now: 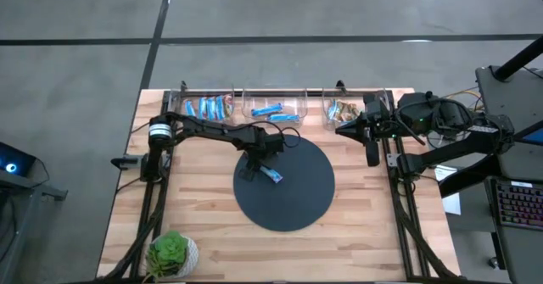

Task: Pick and place Granola Bars by type
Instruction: Put the blue granola bar into the middle transparent bin

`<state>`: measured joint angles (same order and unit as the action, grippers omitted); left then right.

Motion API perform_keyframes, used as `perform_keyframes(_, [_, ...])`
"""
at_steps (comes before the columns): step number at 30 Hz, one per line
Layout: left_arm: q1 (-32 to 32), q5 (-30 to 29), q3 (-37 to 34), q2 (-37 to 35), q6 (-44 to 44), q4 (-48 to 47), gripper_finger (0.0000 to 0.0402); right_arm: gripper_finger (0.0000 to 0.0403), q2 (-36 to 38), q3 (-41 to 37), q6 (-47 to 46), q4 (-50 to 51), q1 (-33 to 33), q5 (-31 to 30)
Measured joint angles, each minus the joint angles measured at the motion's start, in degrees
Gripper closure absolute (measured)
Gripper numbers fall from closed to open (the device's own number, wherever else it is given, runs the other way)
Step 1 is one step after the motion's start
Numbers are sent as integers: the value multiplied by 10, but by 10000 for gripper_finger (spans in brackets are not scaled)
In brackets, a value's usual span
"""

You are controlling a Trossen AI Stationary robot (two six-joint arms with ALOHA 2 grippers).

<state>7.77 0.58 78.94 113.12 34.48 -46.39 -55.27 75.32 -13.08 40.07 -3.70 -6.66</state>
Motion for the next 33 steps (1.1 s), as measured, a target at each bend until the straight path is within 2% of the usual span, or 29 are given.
perform_keyframes(19, [5, -1, 29, 0, 11, -29, 339, 394, 0, 0, 2, 0, 0, -10])
perform_keyframes(24, [16, -2, 70, 0, 11, -43, 339, 394, 0, 0, 2, 0, 0, -10])
perform_keyframes(33, [60, -7, 185, 0, 14, -87, 340, 394, 0, 0, 0, 0, 0, -10])
